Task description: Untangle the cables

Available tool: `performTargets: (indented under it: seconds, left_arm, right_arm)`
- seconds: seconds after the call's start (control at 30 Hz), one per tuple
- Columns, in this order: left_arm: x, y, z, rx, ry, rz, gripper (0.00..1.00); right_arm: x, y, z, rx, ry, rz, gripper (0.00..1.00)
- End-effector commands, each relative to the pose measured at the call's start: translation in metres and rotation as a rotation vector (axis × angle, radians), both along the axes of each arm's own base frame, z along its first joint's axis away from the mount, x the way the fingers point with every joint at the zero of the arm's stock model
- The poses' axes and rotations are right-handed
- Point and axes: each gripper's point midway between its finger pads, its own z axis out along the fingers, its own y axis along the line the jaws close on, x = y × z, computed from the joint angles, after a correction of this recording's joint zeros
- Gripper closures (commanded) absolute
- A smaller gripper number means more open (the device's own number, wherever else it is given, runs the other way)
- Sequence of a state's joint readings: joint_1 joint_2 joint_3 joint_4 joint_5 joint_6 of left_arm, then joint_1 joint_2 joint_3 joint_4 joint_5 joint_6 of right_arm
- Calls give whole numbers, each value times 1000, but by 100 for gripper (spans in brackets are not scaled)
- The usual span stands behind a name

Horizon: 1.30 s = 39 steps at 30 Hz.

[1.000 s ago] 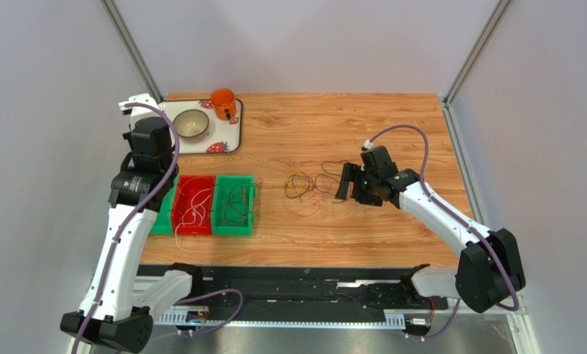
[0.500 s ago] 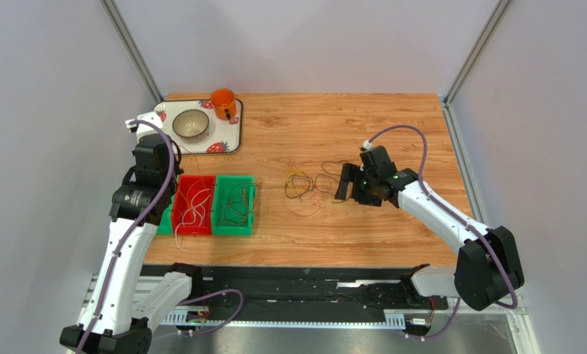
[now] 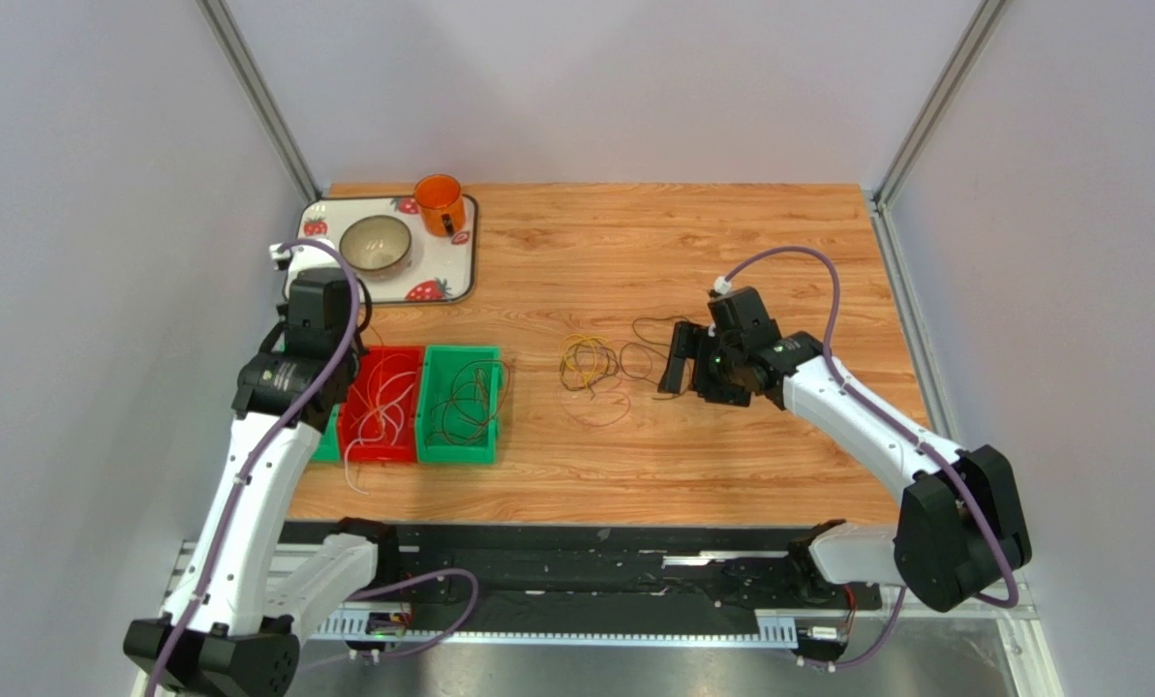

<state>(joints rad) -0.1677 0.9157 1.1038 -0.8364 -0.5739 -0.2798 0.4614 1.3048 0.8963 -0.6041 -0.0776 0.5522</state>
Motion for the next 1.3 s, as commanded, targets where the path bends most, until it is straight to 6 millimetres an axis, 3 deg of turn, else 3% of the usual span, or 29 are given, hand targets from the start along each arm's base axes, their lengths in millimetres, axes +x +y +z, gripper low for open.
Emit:
performTargets:
  seconds: [0.0, 0.13, 0.43, 0.6, 0.87, 1.0, 1.07, 1.17, 1.27]
  left_arm:
    - [16, -12, -28, -33, 105, -41, 100]
    - [27, -19, -41, -34, 162, -76, 100]
    - [33, -8, -68, 27, 290, -15, 100]
    - [34, -7, -107, 20, 461, 7, 100]
    - [32, -8, -134, -25, 565, 19, 100]
    - [27, -19, -161, -105, 683, -3, 100]
    - [23, -18, -164, -107, 704, 17, 100]
    - [21, -19, -169, -156, 698, 12, 89]
    - [23, -13, -166, -165, 696, 42, 87]
  right_arm:
    - [5, 3, 6, 24, -47, 7, 17]
    - [4, 2, 3, 22, -44, 5, 17]
    - [4, 2, -1, 24, -40, 9, 17]
    - [5, 3, 0, 25, -49, 14, 17]
    - [3, 3, -2, 31, -49, 13, 17]
    - [2, 3, -4, 28, -46, 18, 17]
    - [2, 2, -4, 27, -47, 19, 17]
    - [1, 2, -4, 25, -49, 21, 17]
    - [0, 2, -5, 27, -47, 26, 17]
